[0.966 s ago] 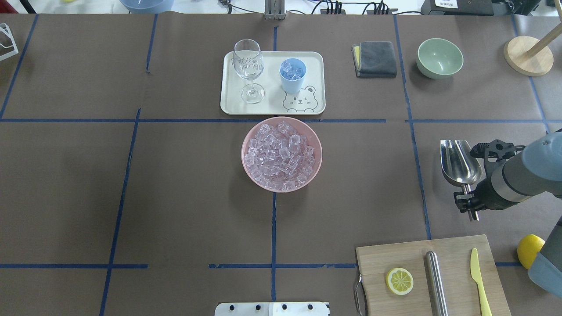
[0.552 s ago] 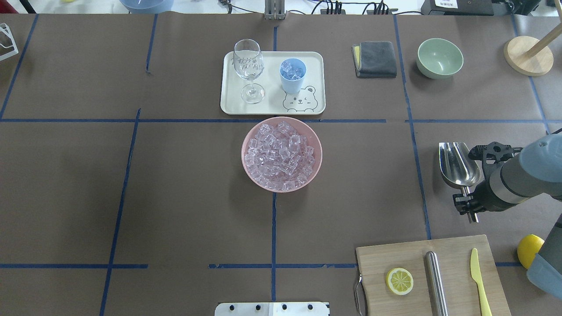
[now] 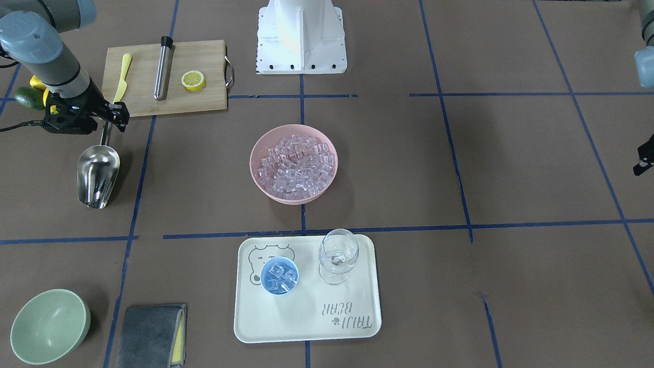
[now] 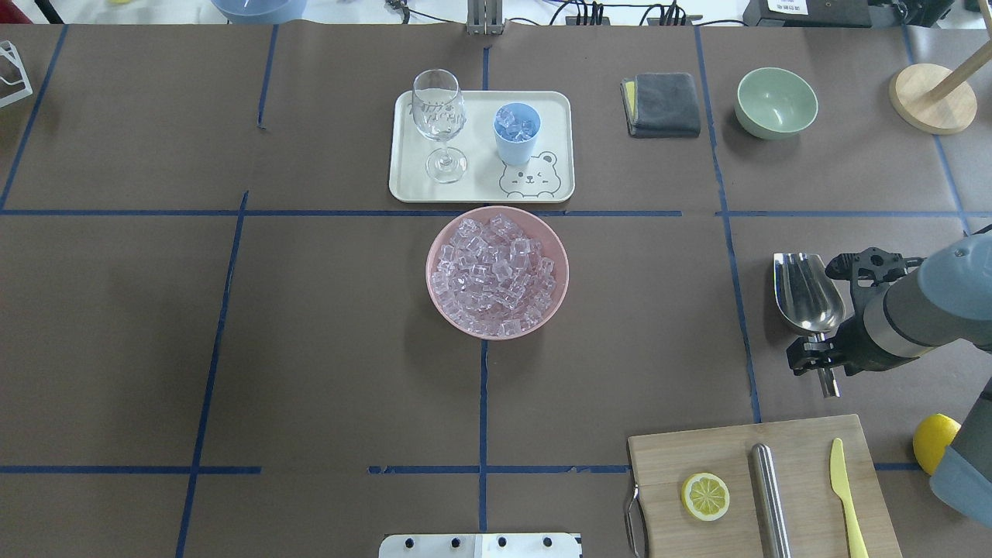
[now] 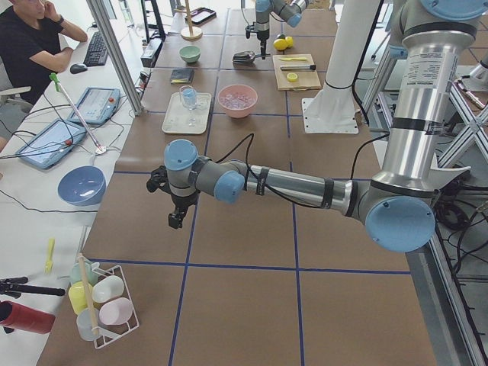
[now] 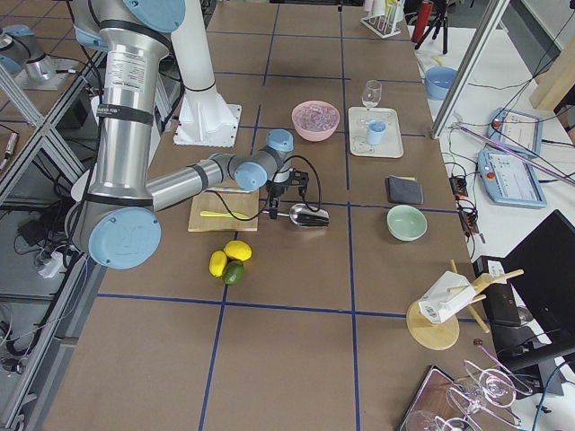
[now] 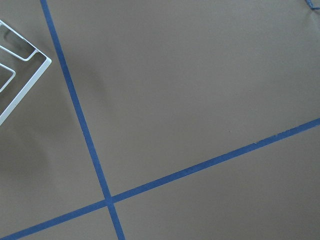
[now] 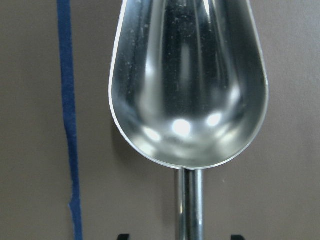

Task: Put ice in cup with scoop
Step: 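Carry the empty scoop back and set it down on the table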

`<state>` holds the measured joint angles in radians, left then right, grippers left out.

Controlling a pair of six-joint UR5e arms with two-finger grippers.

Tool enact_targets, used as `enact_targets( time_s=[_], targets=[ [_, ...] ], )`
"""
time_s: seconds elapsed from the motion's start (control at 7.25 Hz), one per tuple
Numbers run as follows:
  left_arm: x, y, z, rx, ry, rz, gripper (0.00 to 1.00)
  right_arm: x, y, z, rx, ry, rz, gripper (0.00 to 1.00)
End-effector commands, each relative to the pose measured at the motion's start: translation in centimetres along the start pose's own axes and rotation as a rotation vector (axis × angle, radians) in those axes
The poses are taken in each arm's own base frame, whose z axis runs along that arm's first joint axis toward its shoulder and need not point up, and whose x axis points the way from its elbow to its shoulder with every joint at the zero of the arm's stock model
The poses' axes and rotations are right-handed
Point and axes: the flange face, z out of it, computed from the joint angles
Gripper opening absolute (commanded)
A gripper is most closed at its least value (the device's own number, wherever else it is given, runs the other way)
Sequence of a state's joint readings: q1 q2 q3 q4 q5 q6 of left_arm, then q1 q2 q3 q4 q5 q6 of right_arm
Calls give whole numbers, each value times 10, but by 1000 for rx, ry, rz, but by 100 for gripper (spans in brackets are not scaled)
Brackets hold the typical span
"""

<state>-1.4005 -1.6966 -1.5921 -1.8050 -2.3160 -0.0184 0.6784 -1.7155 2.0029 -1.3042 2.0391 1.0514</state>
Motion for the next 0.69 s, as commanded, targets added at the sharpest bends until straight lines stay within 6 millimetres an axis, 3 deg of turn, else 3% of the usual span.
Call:
enact_targets(
  time_s=[0.0, 0.14, 0.41, 0.55],
  targets=[
    [1, -1, -1, 3, -3, 3, 100, 27, -30, -53, 38, -82, 40, 100],
    [0, 1, 0, -1, -3, -1, 100, 56, -48, -80, 50, -128, -19, 100],
    [-8, 15, 4, -17, -2, -14, 100, 119, -74, -110, 104, -98, -141, 100],
    [-12, 35, 5, -43, 7, -41, 100, 151, -83, -116, 111, -82, -192, 100]
  ],
)
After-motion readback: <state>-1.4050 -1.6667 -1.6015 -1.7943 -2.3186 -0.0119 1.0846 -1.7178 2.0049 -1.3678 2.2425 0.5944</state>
